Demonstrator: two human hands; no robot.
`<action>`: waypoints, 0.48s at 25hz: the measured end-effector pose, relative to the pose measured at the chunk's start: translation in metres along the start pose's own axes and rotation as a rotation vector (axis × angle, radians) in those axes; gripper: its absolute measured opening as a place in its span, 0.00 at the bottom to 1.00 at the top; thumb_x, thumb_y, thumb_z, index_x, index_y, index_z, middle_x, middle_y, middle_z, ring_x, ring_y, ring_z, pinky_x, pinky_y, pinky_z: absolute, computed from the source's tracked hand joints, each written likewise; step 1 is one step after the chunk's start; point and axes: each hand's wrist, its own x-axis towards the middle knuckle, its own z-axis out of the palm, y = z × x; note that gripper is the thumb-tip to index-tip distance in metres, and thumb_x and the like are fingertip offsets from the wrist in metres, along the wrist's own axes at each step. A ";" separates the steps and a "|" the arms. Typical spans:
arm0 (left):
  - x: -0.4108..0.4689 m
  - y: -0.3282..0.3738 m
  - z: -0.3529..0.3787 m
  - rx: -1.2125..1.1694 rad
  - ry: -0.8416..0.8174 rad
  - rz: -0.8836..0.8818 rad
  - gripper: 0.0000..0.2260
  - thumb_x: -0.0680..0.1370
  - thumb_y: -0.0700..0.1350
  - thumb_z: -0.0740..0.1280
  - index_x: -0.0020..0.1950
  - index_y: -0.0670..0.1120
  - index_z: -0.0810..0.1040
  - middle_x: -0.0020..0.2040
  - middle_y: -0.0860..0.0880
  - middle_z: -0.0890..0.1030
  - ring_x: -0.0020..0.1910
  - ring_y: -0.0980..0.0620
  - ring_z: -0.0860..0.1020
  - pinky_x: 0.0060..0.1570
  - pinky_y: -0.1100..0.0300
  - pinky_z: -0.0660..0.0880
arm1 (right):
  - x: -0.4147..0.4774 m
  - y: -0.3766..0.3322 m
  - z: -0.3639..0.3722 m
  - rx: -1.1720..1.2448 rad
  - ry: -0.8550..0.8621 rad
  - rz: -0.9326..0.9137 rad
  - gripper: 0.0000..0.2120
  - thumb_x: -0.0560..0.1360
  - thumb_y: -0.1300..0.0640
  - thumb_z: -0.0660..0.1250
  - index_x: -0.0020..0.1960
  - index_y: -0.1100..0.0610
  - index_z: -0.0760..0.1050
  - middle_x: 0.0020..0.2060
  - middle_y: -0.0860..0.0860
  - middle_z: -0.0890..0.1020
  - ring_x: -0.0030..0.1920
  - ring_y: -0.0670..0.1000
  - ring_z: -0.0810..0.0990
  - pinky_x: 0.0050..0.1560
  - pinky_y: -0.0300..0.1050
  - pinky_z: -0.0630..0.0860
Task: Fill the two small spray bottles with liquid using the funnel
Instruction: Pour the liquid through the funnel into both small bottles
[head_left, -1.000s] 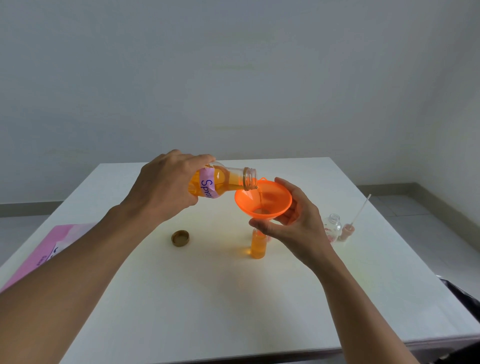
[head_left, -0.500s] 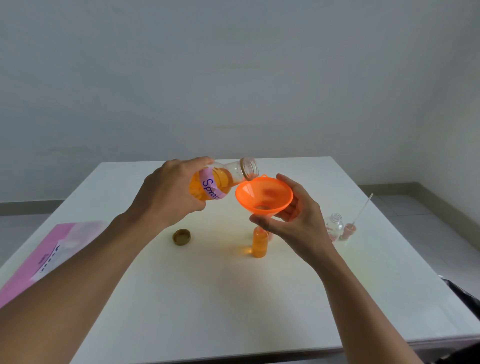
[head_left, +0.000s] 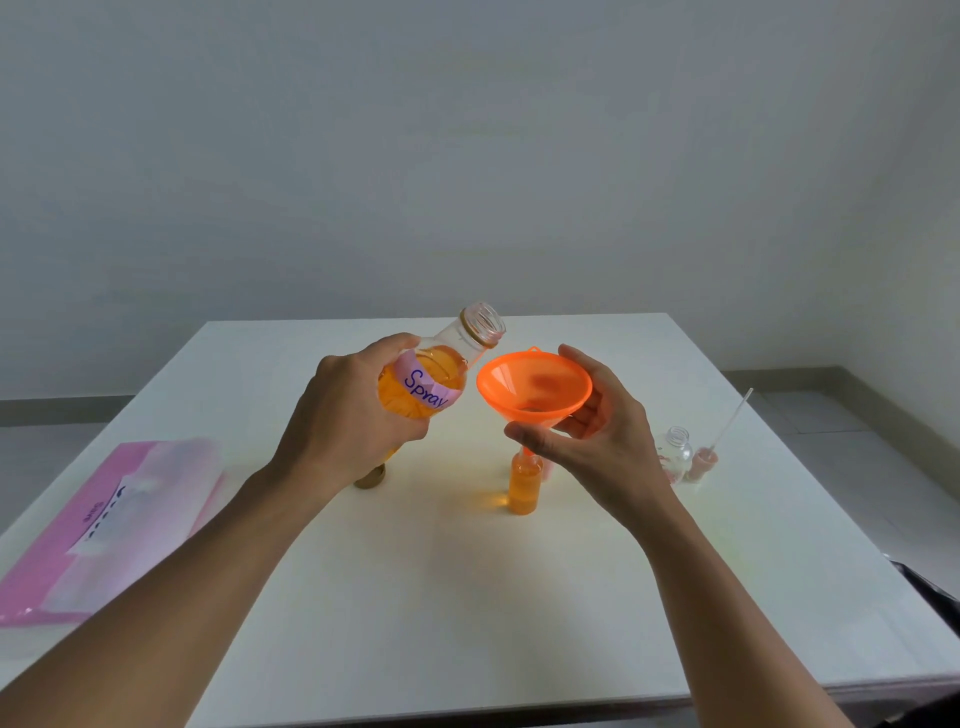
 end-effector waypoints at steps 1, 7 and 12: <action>-0.001 0.001 -0.001 -0.003 0.000 -0.002 0.38 0.65 0.49 0.81 0.72 0.53 0.70 0.61 0.48 0.79 0.54 0.46 0.77 0.49 0.48 0.81 | 0.000 0.000 0.000 0.002 0.006 -0.007 0.48 0.57 0.39 0.82 0.74 0.45 0.68 0.62 0.34 0.74 0.58 0.28 0.76 0.48 0.26 0.77; -0.004 0.008 -0.005 -0.003 0.005 -0.022 0.39 0.66 0.49 0.81 0.73 0.52 0.69 0.63 0.47 0.78 0.57 0.46 0.77 0.53 0.46 0.80 | -0.002 -0.009 -0.001 0.026 0.027 -0.026 0.45 0.58 0.41 0.82 0.72 0.43 0.68 0.59 0.31 0.74 0.57 0.26 0.75 0.45 0.23 0.75; -0.008 0.018 -0.008 -0.026 0.016 -0.029 0.39 0.64 0.49 0.82 0.72 0.53 0.70 0.60 0.48 0.79 0.54 0.46 0.78 0.50 0.47 0.81 | 0.001 -0.027 -0.020 0.138 0.141 -0.029 0.47 0.57 0.42 0.85 0.72 0.45 0.71 0.61 0.41 0.81 0.59 0.41 0.83 0.53 0.37 0.81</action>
